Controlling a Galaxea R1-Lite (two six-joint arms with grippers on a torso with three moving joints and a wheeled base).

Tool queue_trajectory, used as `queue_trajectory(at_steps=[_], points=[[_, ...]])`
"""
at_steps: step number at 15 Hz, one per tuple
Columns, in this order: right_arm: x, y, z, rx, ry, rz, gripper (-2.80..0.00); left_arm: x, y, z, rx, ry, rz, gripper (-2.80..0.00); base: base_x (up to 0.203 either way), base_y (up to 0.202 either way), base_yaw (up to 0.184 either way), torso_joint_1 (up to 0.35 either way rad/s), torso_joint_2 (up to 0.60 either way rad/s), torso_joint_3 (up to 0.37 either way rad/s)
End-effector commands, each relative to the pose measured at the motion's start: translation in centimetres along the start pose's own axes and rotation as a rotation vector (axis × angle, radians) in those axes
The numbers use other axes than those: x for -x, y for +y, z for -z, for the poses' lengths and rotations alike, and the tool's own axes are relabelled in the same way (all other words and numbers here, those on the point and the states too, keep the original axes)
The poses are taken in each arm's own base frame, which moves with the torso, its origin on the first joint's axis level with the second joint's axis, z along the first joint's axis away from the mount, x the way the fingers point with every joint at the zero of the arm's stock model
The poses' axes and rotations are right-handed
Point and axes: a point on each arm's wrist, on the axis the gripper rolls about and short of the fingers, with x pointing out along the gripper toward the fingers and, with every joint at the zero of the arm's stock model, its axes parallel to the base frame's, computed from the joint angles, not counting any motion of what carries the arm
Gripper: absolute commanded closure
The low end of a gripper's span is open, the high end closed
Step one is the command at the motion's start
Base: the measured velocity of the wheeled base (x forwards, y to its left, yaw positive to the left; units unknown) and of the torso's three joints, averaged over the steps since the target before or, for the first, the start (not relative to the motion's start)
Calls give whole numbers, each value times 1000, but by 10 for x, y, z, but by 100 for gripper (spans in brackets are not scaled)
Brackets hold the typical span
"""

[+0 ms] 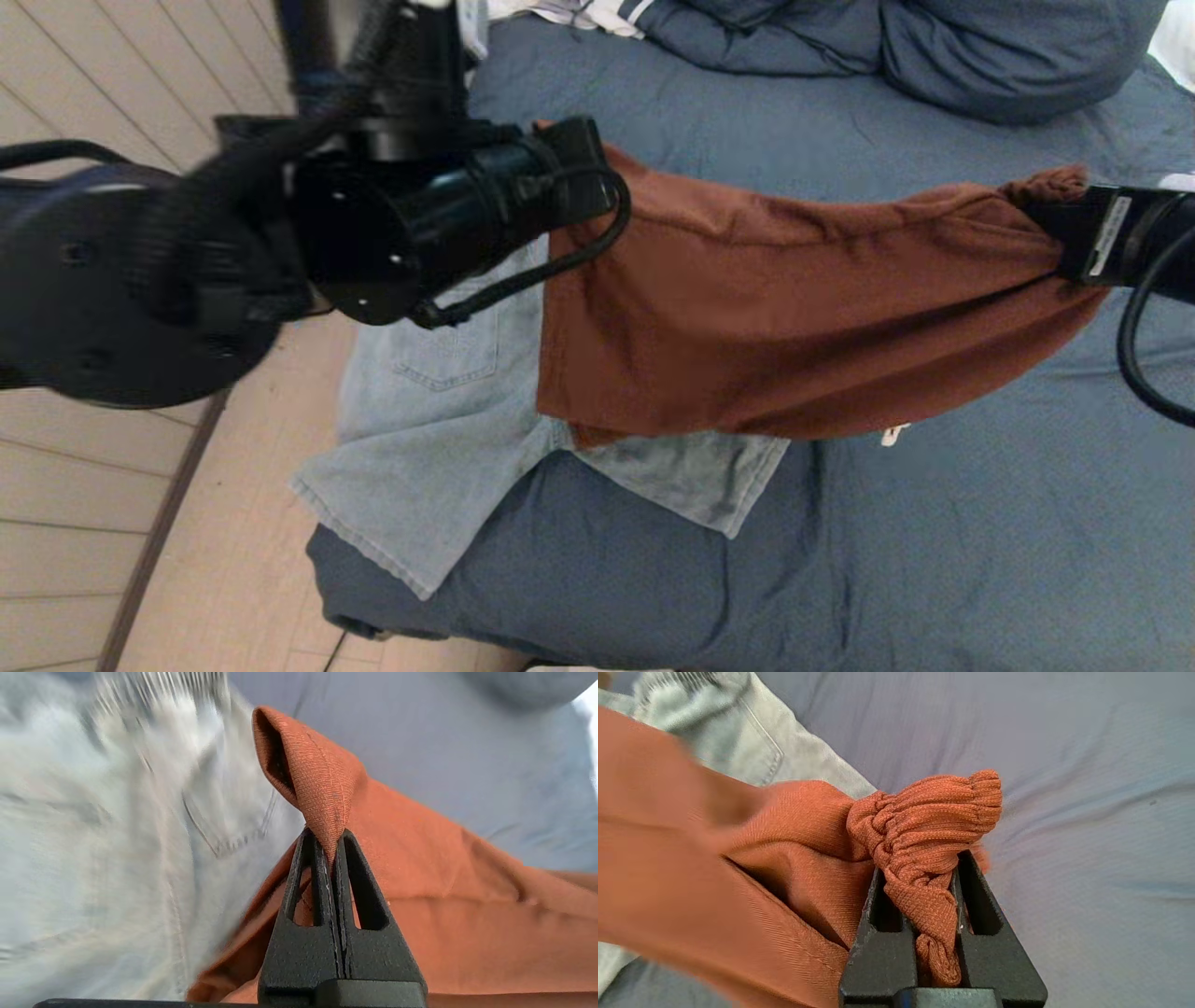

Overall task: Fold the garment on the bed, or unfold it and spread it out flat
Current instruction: Unford the brown shorts

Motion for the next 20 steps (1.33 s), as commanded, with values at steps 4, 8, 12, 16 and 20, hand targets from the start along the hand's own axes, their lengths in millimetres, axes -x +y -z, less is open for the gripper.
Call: queue_trajectory(at_steps=[4,8,12,16,20], points=[[57,-3,-16,-4,-136,-26,0,89,7,-68,14,-156,103,0,0,0,0,0,0,0],[82,-4,-9,8,-91,-40,0,109,-1,-61,-19,-102,173,0,0,0,0,0,0,0],[85,-6,16,21,37,-33,0,110,-15,-29,-84,42,231,0,0,0,0,0,0,0],[63,-9,48,51,308,14,0,89,-20,42,-199,241,202,0,0,0,0,0,0,0],[6,-15,75,60,493,75,0,19,4,93,-172,317,65,0,0,0,0,0,0,0]])
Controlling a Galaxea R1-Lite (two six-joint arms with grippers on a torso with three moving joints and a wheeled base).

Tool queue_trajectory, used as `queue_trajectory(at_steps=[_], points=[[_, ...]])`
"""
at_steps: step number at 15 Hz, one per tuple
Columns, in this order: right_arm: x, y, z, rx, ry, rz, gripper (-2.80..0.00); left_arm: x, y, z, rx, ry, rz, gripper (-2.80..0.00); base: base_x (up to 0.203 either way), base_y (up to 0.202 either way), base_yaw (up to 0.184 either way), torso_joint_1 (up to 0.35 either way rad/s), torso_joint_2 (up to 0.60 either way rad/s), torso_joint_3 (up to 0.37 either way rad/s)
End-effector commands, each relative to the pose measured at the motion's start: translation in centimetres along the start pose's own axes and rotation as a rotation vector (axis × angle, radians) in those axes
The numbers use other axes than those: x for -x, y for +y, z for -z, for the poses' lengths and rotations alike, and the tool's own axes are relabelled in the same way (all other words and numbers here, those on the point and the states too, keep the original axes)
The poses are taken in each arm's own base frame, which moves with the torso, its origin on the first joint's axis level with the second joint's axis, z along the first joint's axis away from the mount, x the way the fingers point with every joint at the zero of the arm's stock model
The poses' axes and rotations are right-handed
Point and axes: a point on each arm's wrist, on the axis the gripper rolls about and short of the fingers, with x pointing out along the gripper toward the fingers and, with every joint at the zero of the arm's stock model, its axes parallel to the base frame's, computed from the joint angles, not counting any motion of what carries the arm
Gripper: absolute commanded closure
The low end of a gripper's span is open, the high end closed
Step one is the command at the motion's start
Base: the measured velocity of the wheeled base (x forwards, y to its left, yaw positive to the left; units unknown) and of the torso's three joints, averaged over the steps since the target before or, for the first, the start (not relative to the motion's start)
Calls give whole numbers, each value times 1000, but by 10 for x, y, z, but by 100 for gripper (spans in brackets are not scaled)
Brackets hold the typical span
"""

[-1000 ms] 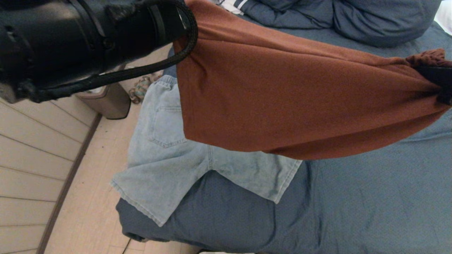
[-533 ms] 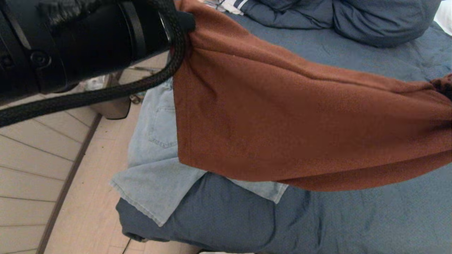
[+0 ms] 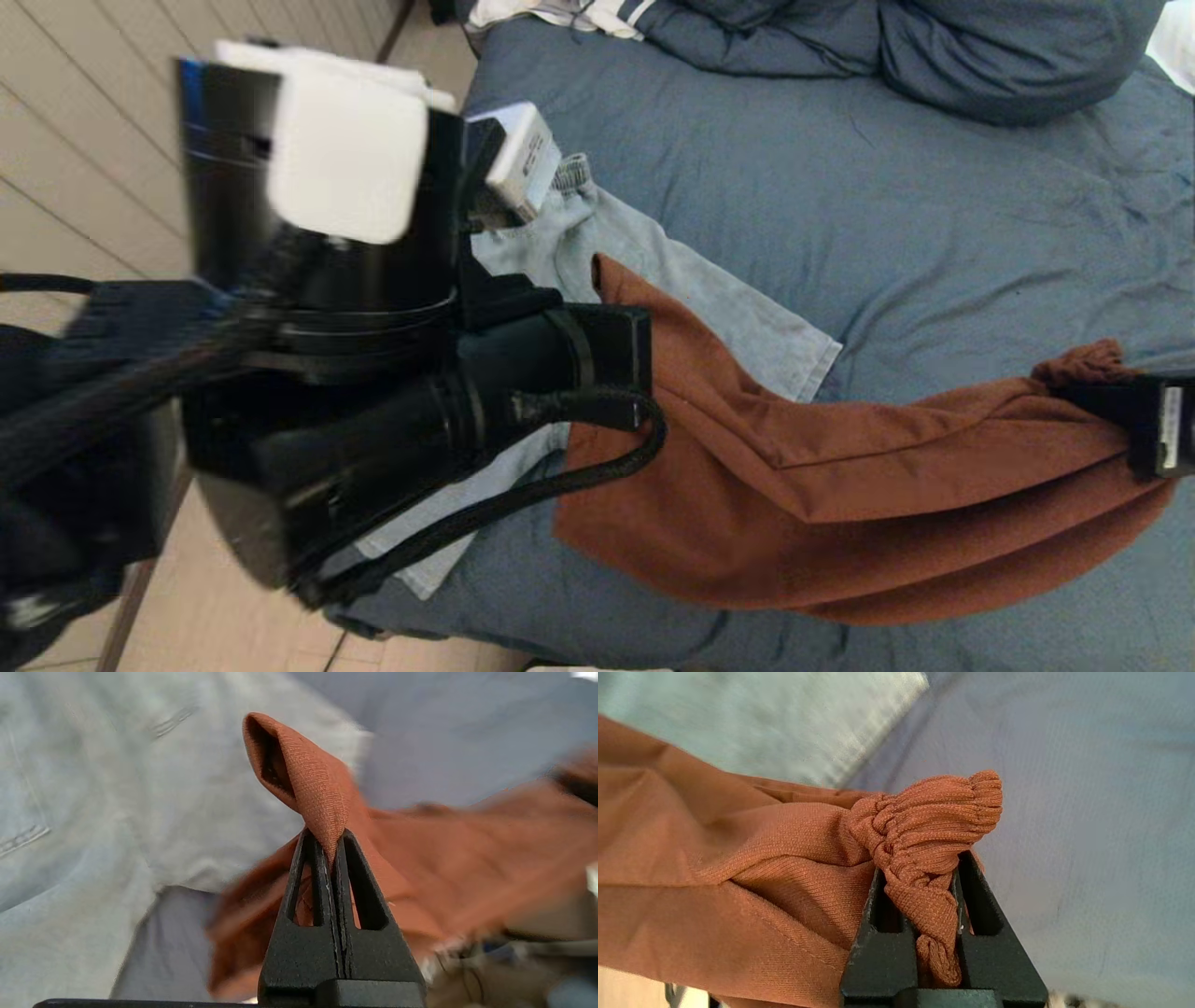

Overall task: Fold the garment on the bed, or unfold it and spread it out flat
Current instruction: Unford the brown shorts

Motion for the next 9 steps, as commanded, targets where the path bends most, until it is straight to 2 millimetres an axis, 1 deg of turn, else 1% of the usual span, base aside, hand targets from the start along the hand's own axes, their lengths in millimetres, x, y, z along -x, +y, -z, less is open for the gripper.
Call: queue_trajectory(at_steps=[1,2,3,5,6,7,8,9], points=[[-57,-5,4,-8,132,47,0,-63,31,28,12,70,-96,0,0,0,0,0,0,0],[-77,-9,5,-15,148,67,0,-80,44,32,27,77,-98,0,0,0,0,0,0,0],[-97,-12,6,-20,154,81,0,-95,50,39,32,95,-96,0,0,0,0,0,0,0],[-130,-17,8,-27,139,98,0,-121,54,56,31,131,-100,0,0,0,0,0,0,0],[-141,-18,6,-30,105,104,0,-133,55,64,30,144,-104,0,0,0,0,0,0,0],[-146,-19,5,-32,81,107,0,-142,55,67,32,143,-105,0,0,0,0,0,0,0],[-147,-19,5,-33,78,110,-280,-150,56,68,37,136,-111,0,0,0,0,0,0,0],[-148,-22,6,-29,80,116,-280,-155,56,69,37,132,-119,0,0,0,0,0,0,0]])
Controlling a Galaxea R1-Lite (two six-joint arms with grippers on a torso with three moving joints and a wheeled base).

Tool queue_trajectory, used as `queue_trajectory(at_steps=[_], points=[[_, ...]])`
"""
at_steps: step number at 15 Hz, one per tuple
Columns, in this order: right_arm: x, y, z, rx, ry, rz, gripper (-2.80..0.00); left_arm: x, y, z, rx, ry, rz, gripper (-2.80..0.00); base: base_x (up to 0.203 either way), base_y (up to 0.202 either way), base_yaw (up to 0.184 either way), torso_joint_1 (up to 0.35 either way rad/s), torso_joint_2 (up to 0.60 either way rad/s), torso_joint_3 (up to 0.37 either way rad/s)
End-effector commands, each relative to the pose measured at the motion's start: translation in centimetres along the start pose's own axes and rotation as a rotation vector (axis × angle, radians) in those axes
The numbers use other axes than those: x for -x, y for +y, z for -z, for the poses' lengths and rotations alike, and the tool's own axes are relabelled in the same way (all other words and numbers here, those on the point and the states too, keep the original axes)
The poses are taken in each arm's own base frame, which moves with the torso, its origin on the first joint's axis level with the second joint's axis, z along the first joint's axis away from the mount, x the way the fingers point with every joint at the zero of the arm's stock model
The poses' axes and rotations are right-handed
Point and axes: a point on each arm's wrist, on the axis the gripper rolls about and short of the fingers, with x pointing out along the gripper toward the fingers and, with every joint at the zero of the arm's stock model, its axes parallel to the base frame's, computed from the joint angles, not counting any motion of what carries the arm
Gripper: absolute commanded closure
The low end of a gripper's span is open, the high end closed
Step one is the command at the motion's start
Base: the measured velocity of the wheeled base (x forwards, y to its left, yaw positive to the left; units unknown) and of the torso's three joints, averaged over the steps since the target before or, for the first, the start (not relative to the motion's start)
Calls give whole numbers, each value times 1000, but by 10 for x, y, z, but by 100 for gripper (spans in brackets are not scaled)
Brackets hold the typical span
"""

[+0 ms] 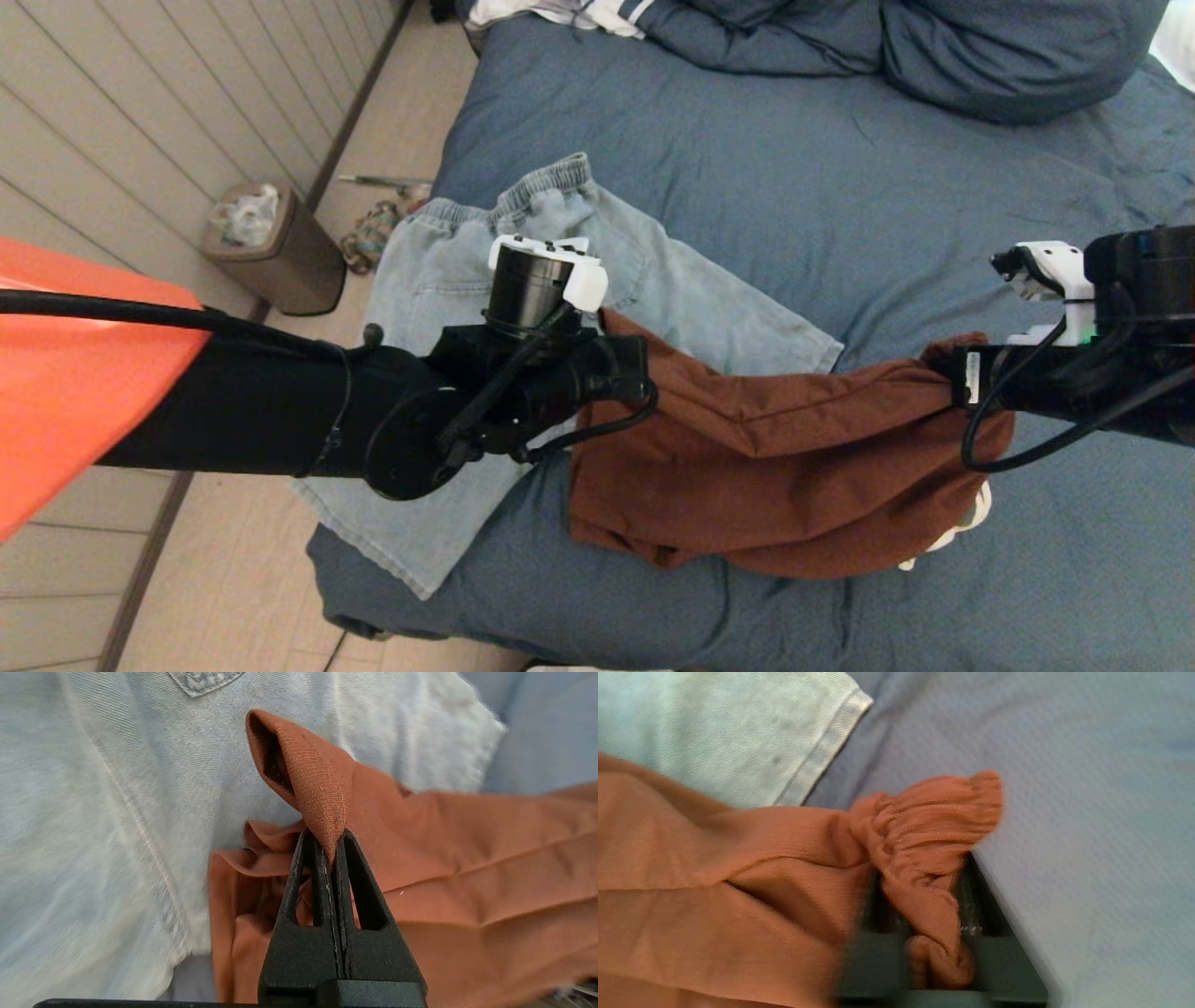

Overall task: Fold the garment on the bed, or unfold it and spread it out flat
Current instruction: Unford the brown shorts

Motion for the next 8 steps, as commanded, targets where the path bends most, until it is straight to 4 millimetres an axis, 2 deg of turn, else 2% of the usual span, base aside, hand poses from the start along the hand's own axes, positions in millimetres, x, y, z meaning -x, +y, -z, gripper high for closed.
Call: queue_trajectory(at_steps=[1,8], points=[[-15,-2,7,1,43,9,-280,-25,1,15,-6,31,-33,-280,0,0,0,0,0,0],[-11,-9,-5,-30,-59,26,-280,-21,19,-20,37,-88,-103,-280,0,0,0,0,0,0]])
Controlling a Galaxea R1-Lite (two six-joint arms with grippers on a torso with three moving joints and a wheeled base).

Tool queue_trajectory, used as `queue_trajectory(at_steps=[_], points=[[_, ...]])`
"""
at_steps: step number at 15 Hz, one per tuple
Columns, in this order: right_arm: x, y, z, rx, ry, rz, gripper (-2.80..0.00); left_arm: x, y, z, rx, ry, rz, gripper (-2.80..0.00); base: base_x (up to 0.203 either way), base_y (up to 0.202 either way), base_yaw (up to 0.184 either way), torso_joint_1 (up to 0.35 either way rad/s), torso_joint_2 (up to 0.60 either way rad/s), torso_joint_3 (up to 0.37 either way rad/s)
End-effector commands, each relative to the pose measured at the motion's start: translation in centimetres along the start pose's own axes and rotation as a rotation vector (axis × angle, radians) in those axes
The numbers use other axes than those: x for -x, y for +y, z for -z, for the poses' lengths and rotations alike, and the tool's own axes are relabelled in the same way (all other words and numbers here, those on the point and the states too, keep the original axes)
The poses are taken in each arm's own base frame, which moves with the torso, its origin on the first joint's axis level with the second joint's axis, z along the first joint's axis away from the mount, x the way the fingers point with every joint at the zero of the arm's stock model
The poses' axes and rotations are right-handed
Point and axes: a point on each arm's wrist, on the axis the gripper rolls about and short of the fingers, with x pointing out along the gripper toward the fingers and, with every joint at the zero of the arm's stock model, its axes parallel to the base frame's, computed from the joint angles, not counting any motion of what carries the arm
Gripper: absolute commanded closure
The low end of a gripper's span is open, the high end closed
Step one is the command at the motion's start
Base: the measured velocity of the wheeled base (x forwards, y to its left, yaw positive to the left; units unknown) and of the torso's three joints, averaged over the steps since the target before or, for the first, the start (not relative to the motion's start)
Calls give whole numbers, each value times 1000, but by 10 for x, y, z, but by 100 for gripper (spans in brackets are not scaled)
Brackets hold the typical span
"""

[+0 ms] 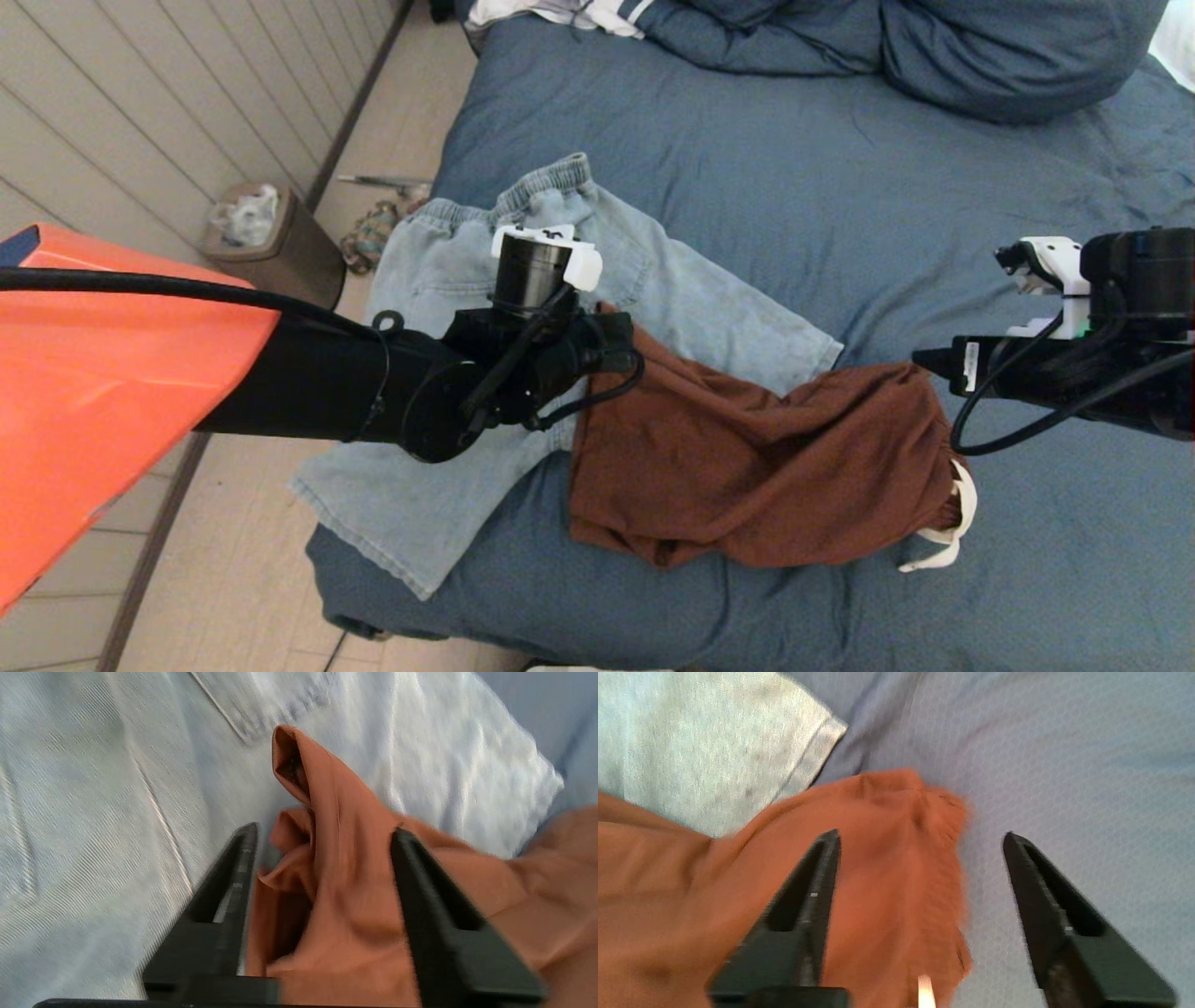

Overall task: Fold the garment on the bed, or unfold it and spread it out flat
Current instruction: Unford the brown shorts

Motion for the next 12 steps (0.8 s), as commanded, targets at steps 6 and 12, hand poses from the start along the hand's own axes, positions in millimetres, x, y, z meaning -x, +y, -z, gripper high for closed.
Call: queue_trajectory(at_steps=[6,12], points=[[8,-1,0,-7,-17,3,-280,22,-2,-16,11,-49,-21,-280,0,0,0,0,0,0],[8,-1,4,-4,-4,-1,-280,-1,-29,19,-22,18,24,-280,0,0,0,0,0,0]])
